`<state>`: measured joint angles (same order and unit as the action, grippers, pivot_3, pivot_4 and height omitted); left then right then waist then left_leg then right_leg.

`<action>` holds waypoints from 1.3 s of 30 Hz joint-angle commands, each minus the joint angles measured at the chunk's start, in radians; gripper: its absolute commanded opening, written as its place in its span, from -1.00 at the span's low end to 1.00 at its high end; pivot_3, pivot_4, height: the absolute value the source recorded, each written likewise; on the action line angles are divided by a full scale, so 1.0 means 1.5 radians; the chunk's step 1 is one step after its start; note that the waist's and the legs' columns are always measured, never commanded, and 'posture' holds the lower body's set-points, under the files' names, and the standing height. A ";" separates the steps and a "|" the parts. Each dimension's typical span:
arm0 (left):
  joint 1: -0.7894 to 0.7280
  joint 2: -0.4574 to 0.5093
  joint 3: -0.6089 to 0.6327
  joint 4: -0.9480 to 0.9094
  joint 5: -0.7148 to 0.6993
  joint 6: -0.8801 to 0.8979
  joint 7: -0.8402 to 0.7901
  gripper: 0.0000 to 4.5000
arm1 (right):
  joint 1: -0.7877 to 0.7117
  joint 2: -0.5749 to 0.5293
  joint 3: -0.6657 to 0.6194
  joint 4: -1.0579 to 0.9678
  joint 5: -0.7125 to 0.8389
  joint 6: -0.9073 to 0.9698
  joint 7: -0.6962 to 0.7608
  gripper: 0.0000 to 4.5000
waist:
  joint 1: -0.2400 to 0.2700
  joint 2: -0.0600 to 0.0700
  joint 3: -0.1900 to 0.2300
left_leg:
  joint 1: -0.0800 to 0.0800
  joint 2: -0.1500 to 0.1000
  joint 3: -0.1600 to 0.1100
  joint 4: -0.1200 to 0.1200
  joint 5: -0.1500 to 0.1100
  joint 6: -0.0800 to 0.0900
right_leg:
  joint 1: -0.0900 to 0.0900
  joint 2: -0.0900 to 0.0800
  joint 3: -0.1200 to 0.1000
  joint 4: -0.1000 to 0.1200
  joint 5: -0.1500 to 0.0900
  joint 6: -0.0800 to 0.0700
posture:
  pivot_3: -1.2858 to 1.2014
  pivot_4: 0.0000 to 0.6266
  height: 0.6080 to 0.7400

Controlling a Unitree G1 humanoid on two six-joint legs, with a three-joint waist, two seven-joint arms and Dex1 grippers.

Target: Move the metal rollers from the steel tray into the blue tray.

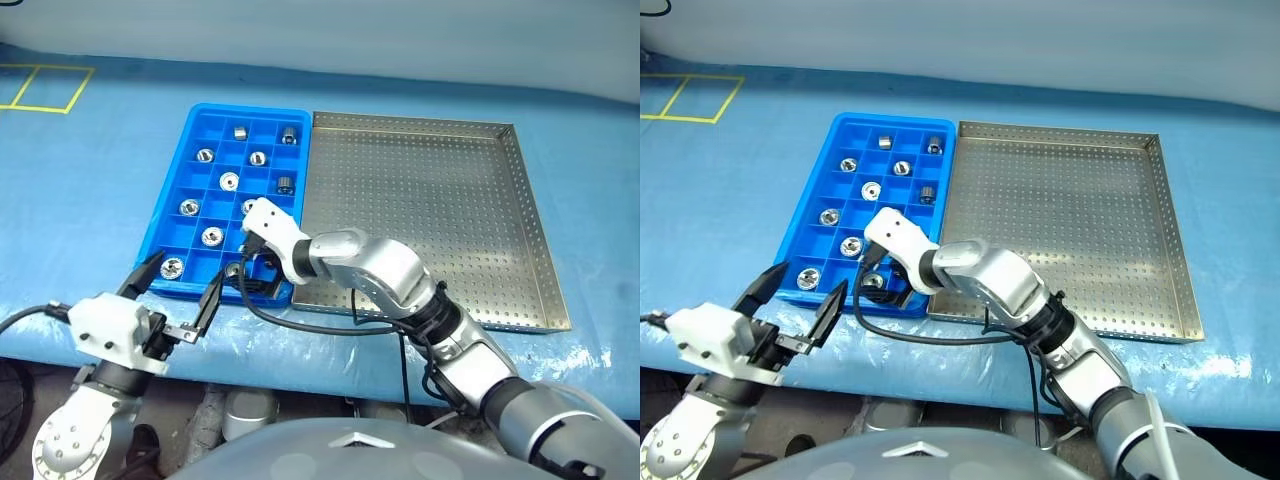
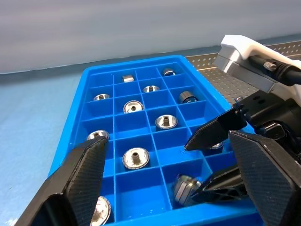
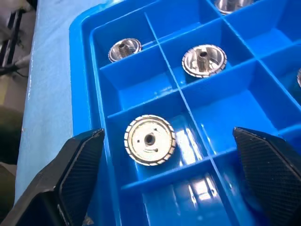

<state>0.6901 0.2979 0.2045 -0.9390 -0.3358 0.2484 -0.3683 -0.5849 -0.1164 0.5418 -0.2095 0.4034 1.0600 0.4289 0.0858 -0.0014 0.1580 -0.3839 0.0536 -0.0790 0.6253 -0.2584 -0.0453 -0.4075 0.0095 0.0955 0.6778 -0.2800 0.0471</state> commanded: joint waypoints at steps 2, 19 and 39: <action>-0.097 0.039 -0.015 0.033 -0.029 0.043 -0.017 1.00 | 0.057 -0.021 -0.108 -0.128 0.000 -0.065 -0.021 0.98 | -0.007 0.000 0.000 | 0.000 0.000 0.000 0.000 0.000 0.000 | 0.000 0.000 0.000 0.000 0.000 0.000 | 0.17 -0.52 1.00; -0.417 0.042 -0.109 0.311 0.047 0.083 0.007 1.00 | 0.366 -0.112 -0.288 -0.222 -0.104 -0.328 -0.091 0.98 | -0.129 0.000 -0.001 | 0.001 -0.001 0.001 0.001 0.001 -0.001 | 0.001 0.000 0.002 0.002 0.001 0.001 | -0.07 -0.52 1.00; -0.383 0.030 -0.119 0.314 0.052 0.058 -0.010 1.00 | 0.406 -0.090 -0.286 -0.175 -0.111 -0.446 -0.064 0.98 | -0.136 0.000 0.000 | 0.004 -0.001 0.000 0.002 0.001 -0.002 | 0.006 0.000 0.002 0.002 0.002 0.002 | -0.04 -0.52 1.00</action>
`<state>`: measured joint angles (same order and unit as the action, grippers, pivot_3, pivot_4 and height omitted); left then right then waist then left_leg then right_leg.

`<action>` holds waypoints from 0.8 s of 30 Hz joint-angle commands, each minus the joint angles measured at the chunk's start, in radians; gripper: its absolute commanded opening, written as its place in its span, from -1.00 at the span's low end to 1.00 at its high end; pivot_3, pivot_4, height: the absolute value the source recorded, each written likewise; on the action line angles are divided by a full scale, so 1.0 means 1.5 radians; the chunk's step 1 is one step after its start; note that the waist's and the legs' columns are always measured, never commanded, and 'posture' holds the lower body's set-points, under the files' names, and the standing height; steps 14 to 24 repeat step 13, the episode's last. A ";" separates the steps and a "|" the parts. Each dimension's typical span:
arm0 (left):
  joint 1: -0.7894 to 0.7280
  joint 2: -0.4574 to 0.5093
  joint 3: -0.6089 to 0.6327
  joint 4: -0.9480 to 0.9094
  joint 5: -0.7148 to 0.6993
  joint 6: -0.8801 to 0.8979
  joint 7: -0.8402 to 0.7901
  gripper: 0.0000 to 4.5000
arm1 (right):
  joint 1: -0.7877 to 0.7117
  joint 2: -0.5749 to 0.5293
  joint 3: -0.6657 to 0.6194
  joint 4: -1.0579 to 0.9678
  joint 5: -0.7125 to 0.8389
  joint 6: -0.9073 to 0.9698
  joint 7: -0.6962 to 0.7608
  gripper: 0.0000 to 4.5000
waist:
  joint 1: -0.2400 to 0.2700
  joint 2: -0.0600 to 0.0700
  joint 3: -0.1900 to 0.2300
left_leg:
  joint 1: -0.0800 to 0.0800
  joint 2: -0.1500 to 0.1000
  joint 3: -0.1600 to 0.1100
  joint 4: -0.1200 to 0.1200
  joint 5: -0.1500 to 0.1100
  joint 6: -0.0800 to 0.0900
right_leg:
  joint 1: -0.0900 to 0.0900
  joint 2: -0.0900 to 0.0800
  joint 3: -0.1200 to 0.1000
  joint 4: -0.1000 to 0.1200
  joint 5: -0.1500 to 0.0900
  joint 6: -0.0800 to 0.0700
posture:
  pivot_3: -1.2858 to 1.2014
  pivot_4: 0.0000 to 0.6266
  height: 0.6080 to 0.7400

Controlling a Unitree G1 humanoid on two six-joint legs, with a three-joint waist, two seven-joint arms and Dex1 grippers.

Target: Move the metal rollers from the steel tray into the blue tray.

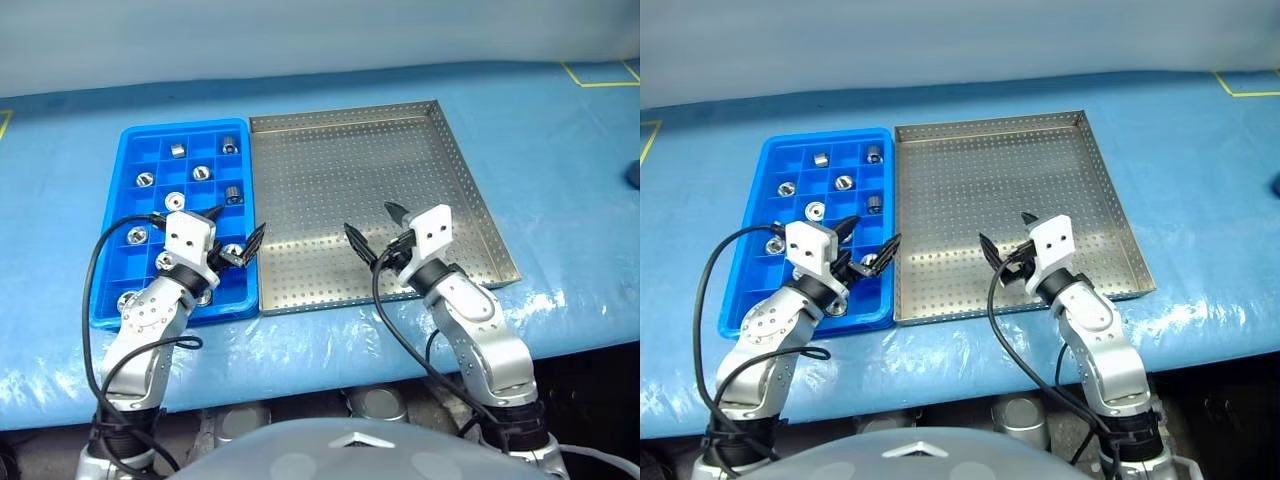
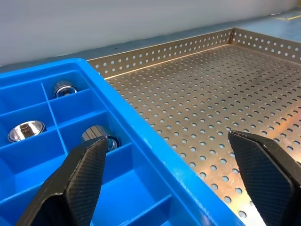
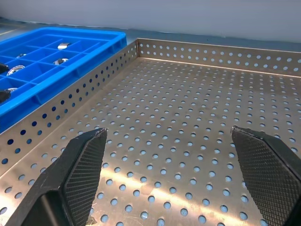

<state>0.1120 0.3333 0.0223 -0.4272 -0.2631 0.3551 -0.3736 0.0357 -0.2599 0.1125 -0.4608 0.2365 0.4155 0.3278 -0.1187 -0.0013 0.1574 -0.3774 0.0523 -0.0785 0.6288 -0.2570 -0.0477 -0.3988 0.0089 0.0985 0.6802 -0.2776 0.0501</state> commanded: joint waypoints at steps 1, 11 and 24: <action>0.004 0.006 0.003 -0.028 0.003 -0.013 -0.005 1.00 | -0.009 0.006 0.001 -0.006 0.000 -0.015 0.004 0.98 | 0.001 0.000 0.000 | 0.000 0.000 0.000 0.000 0.000 0.000 | 0.000 0.000 0.000 0.000 0.000 0.000 | -0.04 -0.52 1.00; 0.007 0.009 0.001 -0.032 0.005 -0.012 -0.012 1.00 | -0.011 0.008 0.005 -0.003 0.000 -0.009 0.002 0.98 | 0.001 0.000 0.000 | 0.000 0.000 0.000 0.000 0.000 0.000 | 0.000 0.000 0.000 0.000 0.000 0.000 | -0.04 -0.52 1.00; 0.007 0.008 0.001 -0.033 0.006 -0.012 -0.013 1.00 | -0.009 0.007 0.004 -0.004 0.001 -0.009 0.002 0.98 | 0.001 0.000 0.000 | 0.000 0.000 0.000 0.000 0.000 0.000 | 0.000 0.000 0.000 0.000 0.000 0.000 | -0.04 -0.52 1.00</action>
